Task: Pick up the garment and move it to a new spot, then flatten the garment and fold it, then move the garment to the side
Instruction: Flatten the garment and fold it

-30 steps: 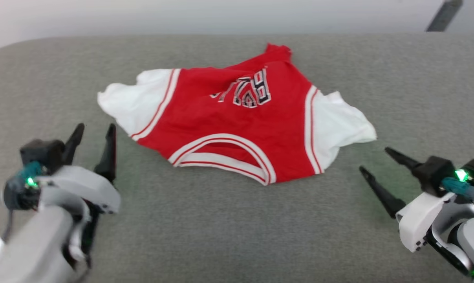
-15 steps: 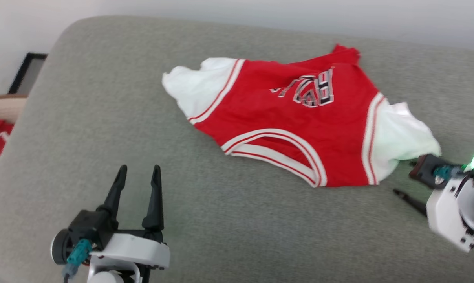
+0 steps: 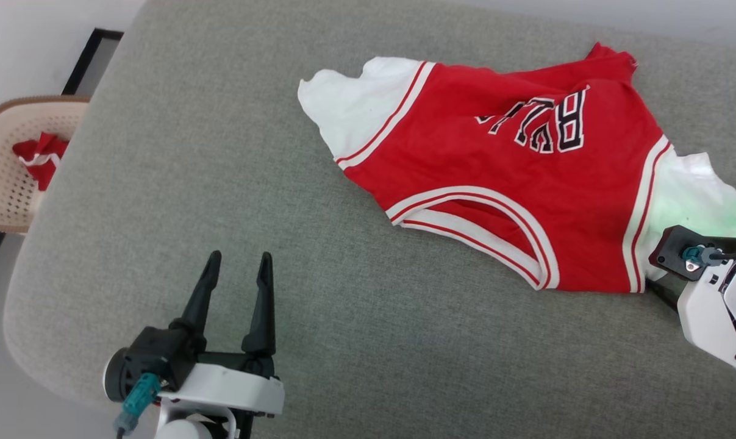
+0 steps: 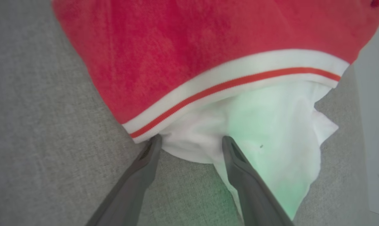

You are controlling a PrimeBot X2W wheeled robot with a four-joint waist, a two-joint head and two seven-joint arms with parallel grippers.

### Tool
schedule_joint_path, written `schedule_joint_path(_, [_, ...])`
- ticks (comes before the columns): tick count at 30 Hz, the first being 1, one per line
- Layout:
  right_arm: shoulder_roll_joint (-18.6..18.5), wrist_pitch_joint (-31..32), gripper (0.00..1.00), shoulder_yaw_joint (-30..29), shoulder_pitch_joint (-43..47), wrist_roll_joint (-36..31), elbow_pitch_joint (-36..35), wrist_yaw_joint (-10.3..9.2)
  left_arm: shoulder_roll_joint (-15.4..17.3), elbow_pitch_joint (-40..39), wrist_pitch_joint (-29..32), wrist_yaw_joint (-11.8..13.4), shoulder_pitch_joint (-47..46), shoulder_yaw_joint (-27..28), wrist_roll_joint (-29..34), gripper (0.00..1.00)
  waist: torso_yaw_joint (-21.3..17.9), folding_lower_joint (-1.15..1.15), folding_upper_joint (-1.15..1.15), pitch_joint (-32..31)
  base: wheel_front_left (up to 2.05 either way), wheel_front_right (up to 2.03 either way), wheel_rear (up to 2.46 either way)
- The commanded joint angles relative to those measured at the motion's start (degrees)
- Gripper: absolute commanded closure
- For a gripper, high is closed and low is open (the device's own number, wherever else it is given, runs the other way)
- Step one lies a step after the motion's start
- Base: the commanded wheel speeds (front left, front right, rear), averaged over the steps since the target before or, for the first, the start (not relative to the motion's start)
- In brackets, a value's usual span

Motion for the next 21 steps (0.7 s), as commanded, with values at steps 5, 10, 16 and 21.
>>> schedule_joint_path(5, [0.99, 0.78, 0.0, 1.06, 1.72, -0.22, 3.1, -0.15, -1.69, 0.82, -0.01, -2.43, -1.37, 1.88, 2.01, 0.0, 0.37, 0.0, 0.0, 2.07, 0.0, 0.0, 0.0])
schedule_joint_path(10, [0.97, -0.07, 1.0, 1.18, 1.13, 0.13, 3.4, -0.28, -1.26, 2.73, -0.01, -5.09, -4.34, 1.52, 4.61, 0.0, -0.14, 0.0, 0.0, 2.81, 0.0, 0.0, 0.0])
schedule_joint_path(16, [-0.16, -2.79, 1.0, 0.89, -1.07, 0.46, 2.88, -0.2, 5.07, 8.5, 2.81, -7.75, -13.45, -2.56, 6.7, 0.0, -2.46, 0.0, 0.0, 2.86, 0.0, 0.0, 0.0])
schedule_joint_path(21, [0.02, -3.49, 1.0, 0.76, -2.61, -0.11, 0.9, -0.09, 13.33, 12.84, 15.66, -8.21, -24.7, -13.31, -2.12, 0.0, -5.35, 0.0, 0.0, 3.51, 0.0, 0.0, 0.0])
